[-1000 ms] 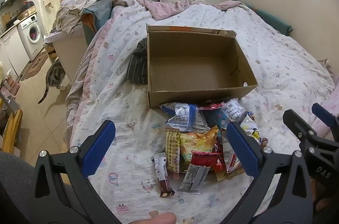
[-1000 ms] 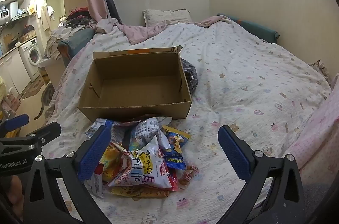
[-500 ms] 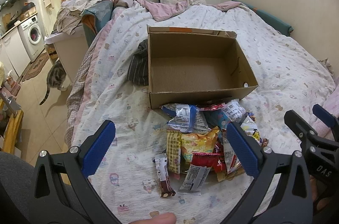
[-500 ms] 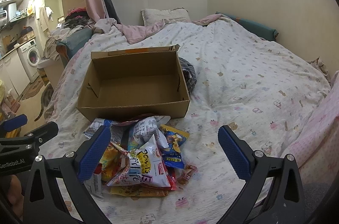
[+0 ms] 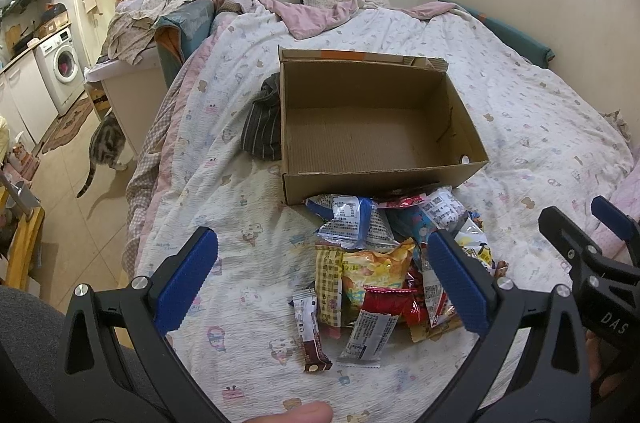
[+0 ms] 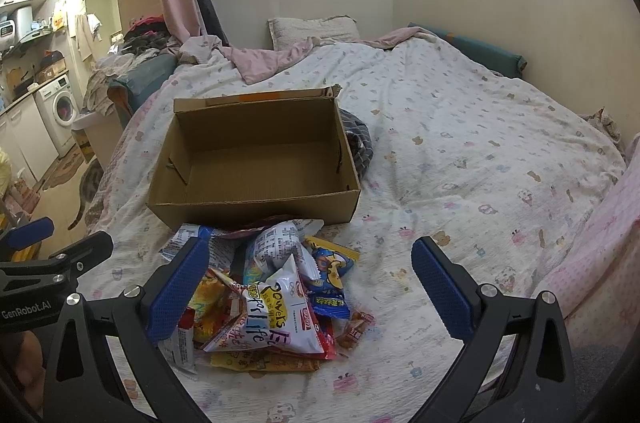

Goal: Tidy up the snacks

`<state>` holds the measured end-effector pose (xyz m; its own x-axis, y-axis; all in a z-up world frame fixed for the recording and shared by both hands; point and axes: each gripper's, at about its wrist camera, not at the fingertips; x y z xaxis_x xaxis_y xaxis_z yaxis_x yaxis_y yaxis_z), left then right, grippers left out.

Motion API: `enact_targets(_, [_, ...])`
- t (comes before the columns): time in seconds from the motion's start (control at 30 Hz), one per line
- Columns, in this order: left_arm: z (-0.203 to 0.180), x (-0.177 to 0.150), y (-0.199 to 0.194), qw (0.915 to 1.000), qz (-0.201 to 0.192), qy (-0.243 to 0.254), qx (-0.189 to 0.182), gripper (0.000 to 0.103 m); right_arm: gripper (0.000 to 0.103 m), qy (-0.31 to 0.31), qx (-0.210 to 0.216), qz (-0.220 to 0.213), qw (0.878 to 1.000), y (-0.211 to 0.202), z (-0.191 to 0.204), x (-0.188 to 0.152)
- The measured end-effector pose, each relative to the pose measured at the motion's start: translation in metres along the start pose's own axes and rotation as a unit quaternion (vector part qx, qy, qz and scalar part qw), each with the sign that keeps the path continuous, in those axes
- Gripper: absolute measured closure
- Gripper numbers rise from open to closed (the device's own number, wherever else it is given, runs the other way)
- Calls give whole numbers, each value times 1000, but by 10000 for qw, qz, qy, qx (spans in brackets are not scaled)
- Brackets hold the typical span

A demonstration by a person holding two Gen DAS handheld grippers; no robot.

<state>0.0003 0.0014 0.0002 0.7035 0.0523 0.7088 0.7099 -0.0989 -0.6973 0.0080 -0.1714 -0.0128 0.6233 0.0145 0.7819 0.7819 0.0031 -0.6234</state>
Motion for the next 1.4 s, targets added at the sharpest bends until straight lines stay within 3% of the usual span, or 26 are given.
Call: enact_targets(1.4, [16, 2, -9, 10000, 3, 20, 63, 0, 0, 27, -10, -17, 10000, -1, -2, 2])
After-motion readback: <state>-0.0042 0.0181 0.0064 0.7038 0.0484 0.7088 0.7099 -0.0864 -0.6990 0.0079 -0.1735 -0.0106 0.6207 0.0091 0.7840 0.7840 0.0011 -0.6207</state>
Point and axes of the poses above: each gripper's, at about its wrist camera, not at the fingertips, and y roughly the way its jaws point, z to its left, x to its top, and after that the axes turned 5 degrees about -x, right-handed
